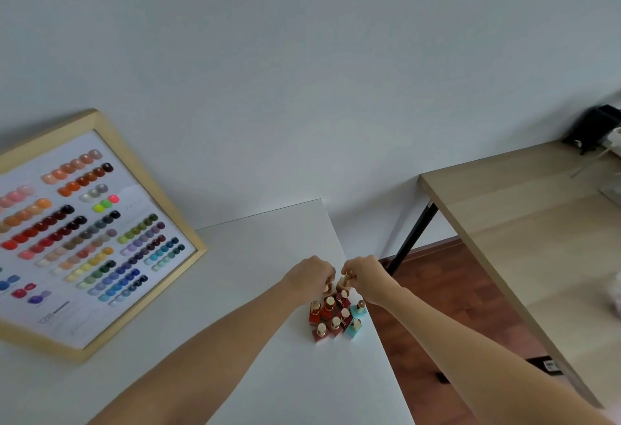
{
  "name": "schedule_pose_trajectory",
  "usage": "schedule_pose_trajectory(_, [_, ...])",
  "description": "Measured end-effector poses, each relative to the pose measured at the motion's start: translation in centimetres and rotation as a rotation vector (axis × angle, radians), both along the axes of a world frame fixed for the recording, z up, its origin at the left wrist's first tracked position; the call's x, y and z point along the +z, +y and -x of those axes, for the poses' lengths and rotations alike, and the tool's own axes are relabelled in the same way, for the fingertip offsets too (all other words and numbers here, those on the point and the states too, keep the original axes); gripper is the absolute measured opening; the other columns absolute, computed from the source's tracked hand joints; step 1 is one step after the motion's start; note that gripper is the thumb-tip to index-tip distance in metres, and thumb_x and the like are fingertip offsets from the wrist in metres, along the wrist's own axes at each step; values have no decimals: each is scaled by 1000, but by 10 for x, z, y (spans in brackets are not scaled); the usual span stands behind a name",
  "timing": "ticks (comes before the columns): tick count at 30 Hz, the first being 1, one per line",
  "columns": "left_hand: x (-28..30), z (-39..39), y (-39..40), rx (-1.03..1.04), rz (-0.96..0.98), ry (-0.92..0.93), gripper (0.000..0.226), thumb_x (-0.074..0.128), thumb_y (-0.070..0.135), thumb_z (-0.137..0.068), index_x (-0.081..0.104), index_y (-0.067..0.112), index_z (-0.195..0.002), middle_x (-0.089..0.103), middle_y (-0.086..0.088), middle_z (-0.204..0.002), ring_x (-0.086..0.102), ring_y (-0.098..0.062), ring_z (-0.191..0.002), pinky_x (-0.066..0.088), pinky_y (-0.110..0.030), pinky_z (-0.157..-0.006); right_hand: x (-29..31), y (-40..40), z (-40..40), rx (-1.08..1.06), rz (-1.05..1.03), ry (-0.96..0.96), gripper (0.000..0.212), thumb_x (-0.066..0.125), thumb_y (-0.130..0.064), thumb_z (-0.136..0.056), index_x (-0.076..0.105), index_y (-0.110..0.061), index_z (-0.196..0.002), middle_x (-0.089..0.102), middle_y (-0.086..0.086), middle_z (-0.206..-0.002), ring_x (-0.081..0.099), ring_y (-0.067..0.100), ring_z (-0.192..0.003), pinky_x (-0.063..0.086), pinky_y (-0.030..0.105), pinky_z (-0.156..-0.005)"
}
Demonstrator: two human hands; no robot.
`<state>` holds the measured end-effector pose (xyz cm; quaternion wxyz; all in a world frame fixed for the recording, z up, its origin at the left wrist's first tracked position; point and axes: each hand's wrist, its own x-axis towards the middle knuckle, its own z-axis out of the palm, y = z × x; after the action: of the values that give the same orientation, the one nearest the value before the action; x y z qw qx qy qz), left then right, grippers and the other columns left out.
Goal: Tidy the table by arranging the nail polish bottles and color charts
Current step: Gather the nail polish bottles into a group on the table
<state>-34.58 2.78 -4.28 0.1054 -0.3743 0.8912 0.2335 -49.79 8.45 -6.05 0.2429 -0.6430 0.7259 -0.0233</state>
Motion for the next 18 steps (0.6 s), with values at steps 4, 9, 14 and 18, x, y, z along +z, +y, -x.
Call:
schedule_pose_trajectory(4, [-1,4,2,-7,3,2,25,53,4,-92,67,9,-113,68,-17,-109,67,-33,-98,55,-40,-89,-2,-2,1,42,-5,30,30,48,-3,-93,62,-11,-118,67,9,-115,63,24,-100,55,34,-87])
schedule_pose_trajectory(9, [-1,3,2,23,-33,35,25,55,7,-91,66,7,-114,68,-15,-110,66,-31,-99,54,-40,-90,-4,-2,2,30,-17,-1,32,52,-2,-91,60,-12,-120,66,8,-116,62,24,-102,54,33,-89])
schedule_pose_trajectory(14, [7,-10,2,97,-90,76,40,63,13,-89,56,10,-129,64,-11,-122,62,-26,-110,50,-36,-98,-1,3,3,-14,10,-72,39,54,4,-88,56,-12,-123,65,8,-118,64,19,-102,52,26,-90])
schedule_pose_trajectory(18, [28,-30,4,146,-74,98,45,63,17,-90,52,13,-133,61,-9,-129,60,-24,-114,48,-35,-99,16,7,3,-19,86,-81,36,57,-1,-88,58,-14,-122,65,9,-117,62,20,-102,52,29,-90])
